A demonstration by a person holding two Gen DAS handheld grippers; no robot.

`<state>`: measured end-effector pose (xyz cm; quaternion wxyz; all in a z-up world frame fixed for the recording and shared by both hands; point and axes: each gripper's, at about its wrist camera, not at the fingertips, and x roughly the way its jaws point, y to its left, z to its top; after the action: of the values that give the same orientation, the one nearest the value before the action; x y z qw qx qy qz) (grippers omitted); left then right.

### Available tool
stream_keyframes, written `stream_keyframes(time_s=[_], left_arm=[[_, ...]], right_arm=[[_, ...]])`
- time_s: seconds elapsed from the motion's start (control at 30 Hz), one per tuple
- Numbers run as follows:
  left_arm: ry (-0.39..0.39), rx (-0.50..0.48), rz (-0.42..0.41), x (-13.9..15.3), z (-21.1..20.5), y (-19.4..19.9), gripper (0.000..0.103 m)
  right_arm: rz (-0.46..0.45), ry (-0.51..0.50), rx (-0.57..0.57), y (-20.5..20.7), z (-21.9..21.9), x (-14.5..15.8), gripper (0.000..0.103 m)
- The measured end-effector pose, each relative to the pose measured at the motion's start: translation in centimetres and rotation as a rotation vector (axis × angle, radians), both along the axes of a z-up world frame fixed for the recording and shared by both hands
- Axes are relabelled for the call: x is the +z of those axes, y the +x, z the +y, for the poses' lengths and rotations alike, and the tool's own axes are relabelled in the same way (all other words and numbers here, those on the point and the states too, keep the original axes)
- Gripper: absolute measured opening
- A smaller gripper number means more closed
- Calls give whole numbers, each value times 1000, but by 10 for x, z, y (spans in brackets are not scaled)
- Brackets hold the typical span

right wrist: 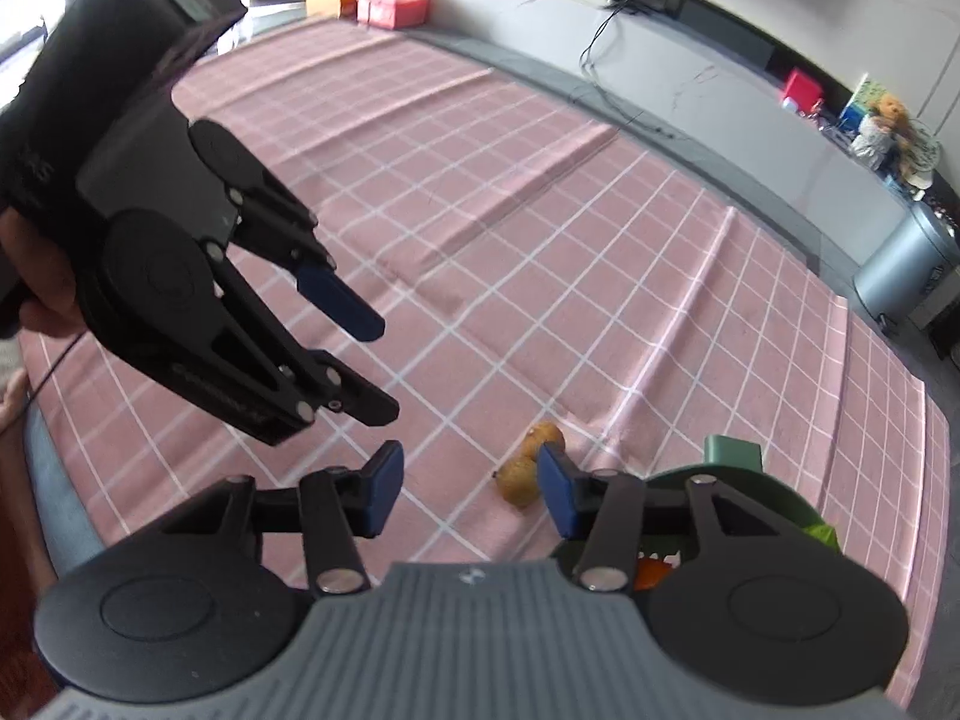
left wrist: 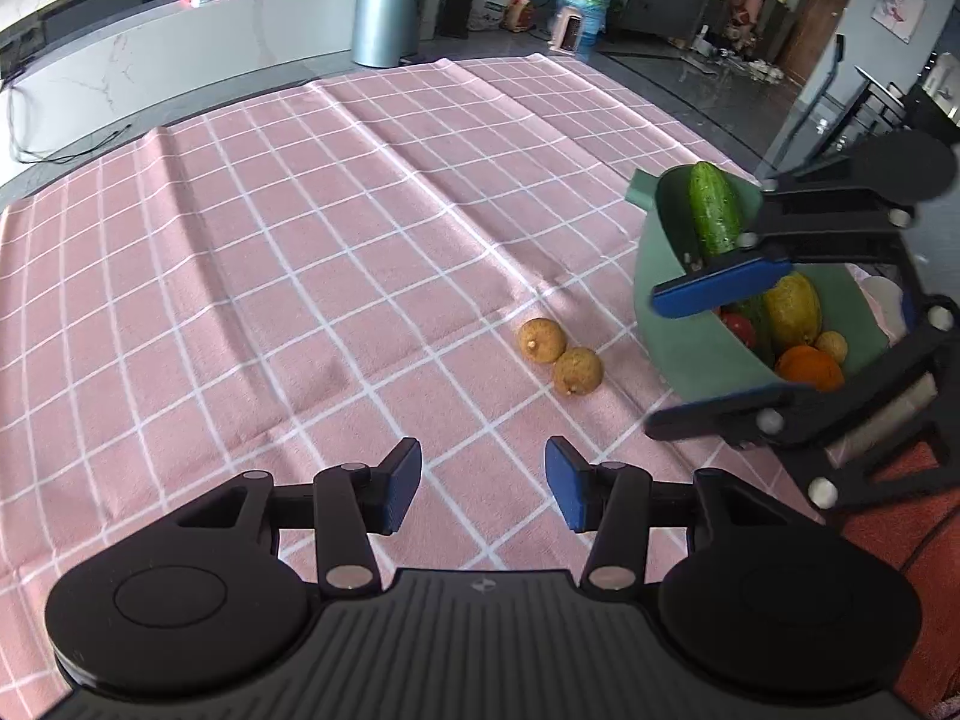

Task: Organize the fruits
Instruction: 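Withdraw both tools toward the two remaining brown fruits, then grasp a brown fruit with the right tool while the left tool grasps the last one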

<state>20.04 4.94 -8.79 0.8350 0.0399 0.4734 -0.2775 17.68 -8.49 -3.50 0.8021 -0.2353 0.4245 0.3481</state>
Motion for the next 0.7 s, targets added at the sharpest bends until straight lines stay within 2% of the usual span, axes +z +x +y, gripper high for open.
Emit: stream_keyframes(time_s=[0.1,0.17,0.27,0.47,0.63,0.7], left_arm=[[7,-45,-8,-2,-9,5,56],[24,-72,-14,-4,-15,8,55],[52,-62,-6,-10,-18,13,53],[28,-54,5,-15,-12,18,53],[-54,-57,20,-14,-11,24,53],[-57,-59,21,-15,-11,25,53]], right_arm=[[52,-33,30,20,0,-4,28],[91,-59,55,30,2,-6,25],[143,-107,114,43,8,-12,25],[187,-260,154,53,29,-33,25],[217,-298,137,62,31,-44,24],[231,-289,129,65,31,-46,19]])
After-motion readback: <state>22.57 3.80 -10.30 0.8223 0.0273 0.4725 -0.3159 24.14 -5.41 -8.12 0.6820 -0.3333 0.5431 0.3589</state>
